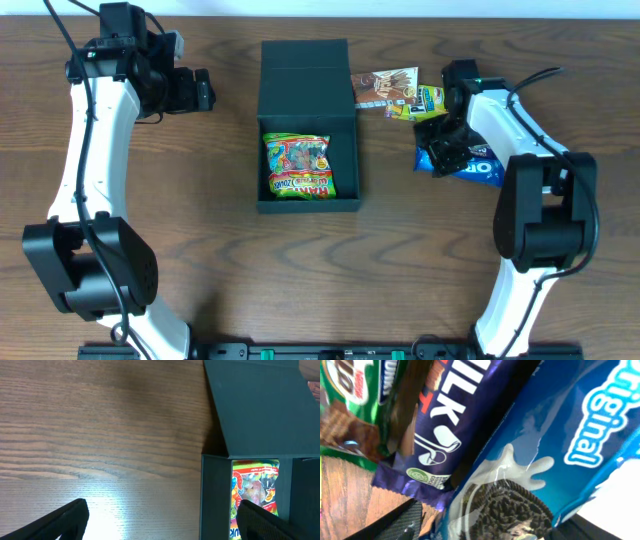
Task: Pack container
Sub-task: 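Move the right gripper to the blue Oreo pack and grasp it, then lower the Oreo pack into the box beside the Haribo bag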
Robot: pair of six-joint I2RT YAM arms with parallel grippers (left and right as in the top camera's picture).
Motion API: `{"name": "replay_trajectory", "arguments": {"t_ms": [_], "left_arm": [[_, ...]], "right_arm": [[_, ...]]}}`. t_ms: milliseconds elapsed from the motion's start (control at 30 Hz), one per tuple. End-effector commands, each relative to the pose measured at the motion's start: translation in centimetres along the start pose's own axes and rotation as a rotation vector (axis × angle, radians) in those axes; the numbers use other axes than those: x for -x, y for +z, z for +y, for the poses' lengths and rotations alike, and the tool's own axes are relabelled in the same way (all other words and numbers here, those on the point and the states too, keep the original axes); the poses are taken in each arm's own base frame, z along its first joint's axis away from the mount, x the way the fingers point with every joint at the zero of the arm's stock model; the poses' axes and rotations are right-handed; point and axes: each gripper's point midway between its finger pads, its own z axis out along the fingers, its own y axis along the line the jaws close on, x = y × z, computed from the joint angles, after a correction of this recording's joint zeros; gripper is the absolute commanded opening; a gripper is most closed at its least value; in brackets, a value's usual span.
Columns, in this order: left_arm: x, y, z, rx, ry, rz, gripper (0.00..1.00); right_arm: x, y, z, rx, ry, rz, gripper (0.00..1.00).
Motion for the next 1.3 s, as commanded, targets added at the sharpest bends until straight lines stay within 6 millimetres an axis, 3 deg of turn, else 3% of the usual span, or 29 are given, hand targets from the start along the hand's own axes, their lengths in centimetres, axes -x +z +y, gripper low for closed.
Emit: {"name": "replay_trajectory", "arguments": {"t_ms": [0,167,300,533,633,733,867,933,1033,1133,1267], "left_arm": [[0.4,-1.0,-0.2,-0.012,0.014,-0.026,0.95],[0.4,-1.0,-0.2,-0.012,0.014,-0.026,0.95],[0.4,-0.9,-0.2,-0.012,0.014,-0.026,0.95],[0.4,-1.0,-0.2,-0.012,0.014,-0.027,0.96],[0.4,-1.0,-0.2,-0.012,0.014,-0.027,0.95],[0.4,-1.0,-0.2,-0.011,0.014,-0.027,0.95],[0.4,-1.0,-0.2,-0.011,0.023,-0.027,0.95],[0.5,-1.0,-0.2,-0.011,0.023,-0.030,0.95],[0.7,-1.0,-0.2,-0.011,0.025,-0.037,0.96],[0.8,-1.0,-0.2,-0.011,0.026,-0.043,0.95],[0.9,-1.0,-0.2,-0.011,0.026,-0.045,0.95]], "right_arm": [[0.2,0.7,-0.5,-0.022,0.011,-0.005,0.66],[0.2,0.7,-0.5,-0.023,0.011,-0.005,0.54],[-0.2,0.7,-0.7,-0.029,0.008,0.015,0.50],[-2.8,0.3,-2.4,-0.086,-0.025,0.157,0.17],[-4.1,-0.2,-3.9,-0.142,-0.008,0.225,0.15],[-4.6,-1.3,-4.1,-0.131,-0.039,0.242,0.09],[-4.2,-4.4,-3.1,-0.036,-0.084,0.182,0.09],[-4.0,-7.8,-1.3,0.105,-0.167,0.120,0.11],[-4.9,-12.2,1.3,0.295,-0.315,0.044,0.04],[-7.3,-16.6,4.0,0.491,-0.553,-0.054,0.01],[-14.2,-21.4,7.2,0.722,-1.048,-0.219,0.01]]}}
